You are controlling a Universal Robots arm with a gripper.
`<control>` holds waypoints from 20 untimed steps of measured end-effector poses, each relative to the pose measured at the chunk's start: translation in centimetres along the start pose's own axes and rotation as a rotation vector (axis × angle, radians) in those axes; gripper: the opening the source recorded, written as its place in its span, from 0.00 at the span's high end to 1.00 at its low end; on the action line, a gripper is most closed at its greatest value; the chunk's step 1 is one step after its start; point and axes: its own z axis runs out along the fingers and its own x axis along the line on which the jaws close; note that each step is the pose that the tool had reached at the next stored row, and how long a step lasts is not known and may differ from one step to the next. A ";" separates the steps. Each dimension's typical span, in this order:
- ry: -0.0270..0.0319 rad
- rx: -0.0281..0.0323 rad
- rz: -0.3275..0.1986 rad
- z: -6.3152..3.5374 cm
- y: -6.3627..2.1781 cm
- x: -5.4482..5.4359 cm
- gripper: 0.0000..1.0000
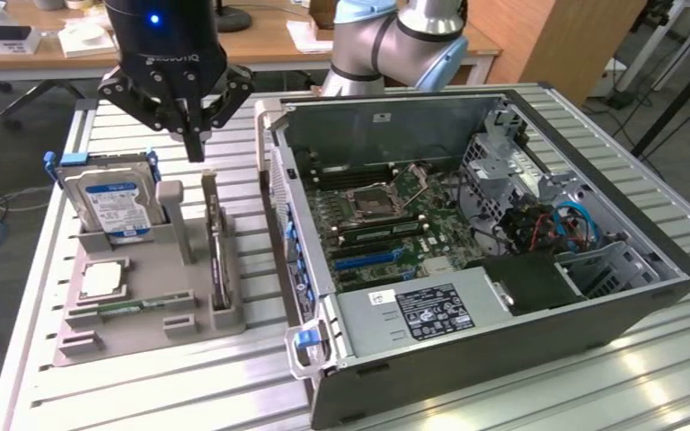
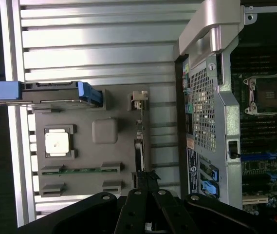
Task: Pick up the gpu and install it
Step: 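Pick up the gpu and move the gpu toward the slot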
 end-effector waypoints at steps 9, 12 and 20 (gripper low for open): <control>0.0000 0.0000 0.000 0.00 0.00 0.0 0.90; 0.0001 0.0000 0.000 0.00 0.00 0.0 0.84; 0.0000 0.0000 0.000 0.00 0.00 0.0 0.53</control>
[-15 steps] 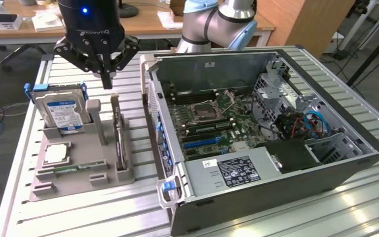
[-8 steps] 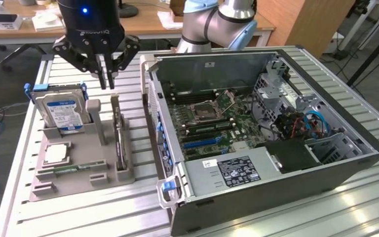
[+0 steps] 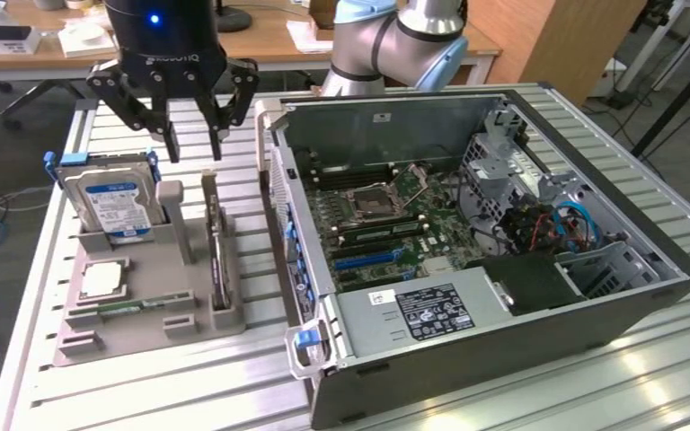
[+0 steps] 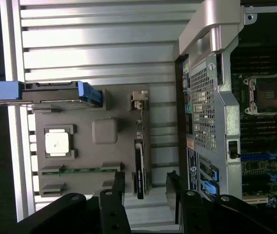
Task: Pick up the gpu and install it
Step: 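Pick up the gpu and move the gpu toward the slot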
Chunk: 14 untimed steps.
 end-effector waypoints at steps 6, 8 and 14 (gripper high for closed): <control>-0.0002 -0.0001 0.000 0.26 -0.02 0.0 0.53; -0.0002 -0.0002 0.000 0.59 -0.03 0.0 0.53; -0.0001 -0.0001 0.000 1.60 -0.08 0.0 0.53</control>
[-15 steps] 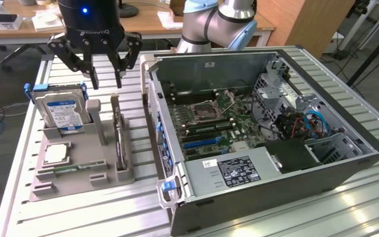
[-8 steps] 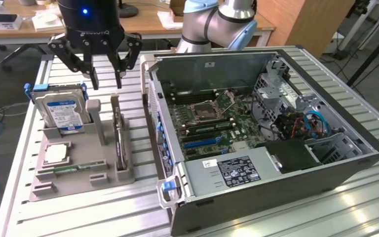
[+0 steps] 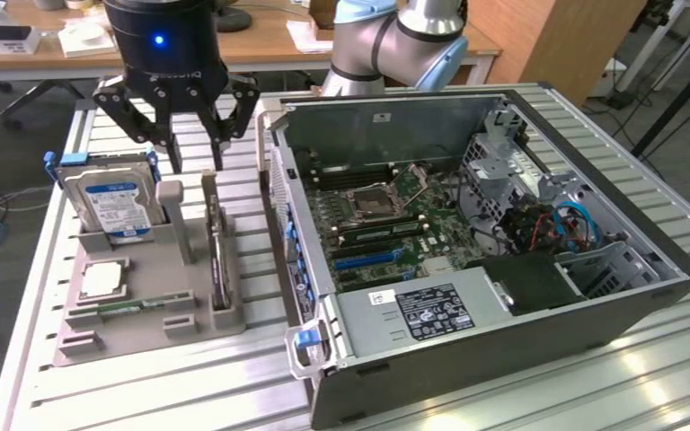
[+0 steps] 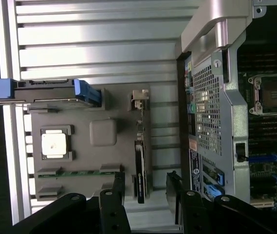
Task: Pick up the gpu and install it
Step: 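Pick up the gpu and move the gpu toward the slot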
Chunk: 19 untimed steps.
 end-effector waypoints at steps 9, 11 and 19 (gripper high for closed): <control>0.0000 0.0000 0.000 0.15 -0.01 0.0 0.51; 0.0000 0.0000 0.000 0.15 -0.01 0.0 0.40; -0.0001 -0.0020 0.000 0.74 -0.06 0.0 0.34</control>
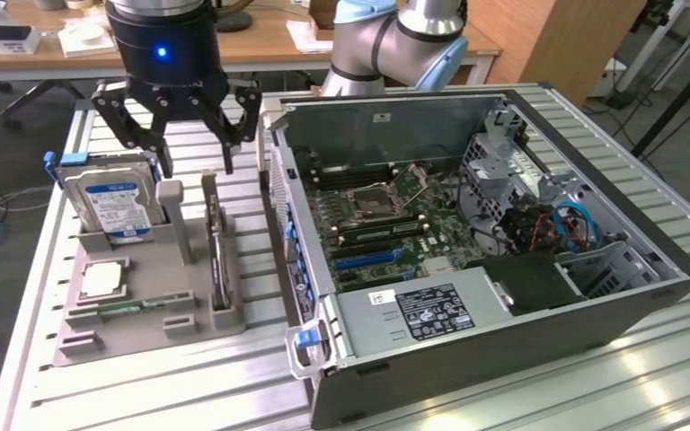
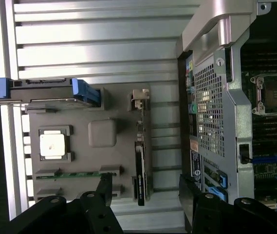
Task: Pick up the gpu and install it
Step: 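Pick up the gpu and move the gpu toward the slot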
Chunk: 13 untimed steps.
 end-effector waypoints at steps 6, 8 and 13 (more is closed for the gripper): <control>0.0003 -0.0016 0.000 0.59 -0.20 0.0 0.34; 0.0004 -0.0025 0.000 0.57 -0.57 0.0 0.34; 0.0002 -0.0029 0.000 0.58 -1.07 -0.1 0.34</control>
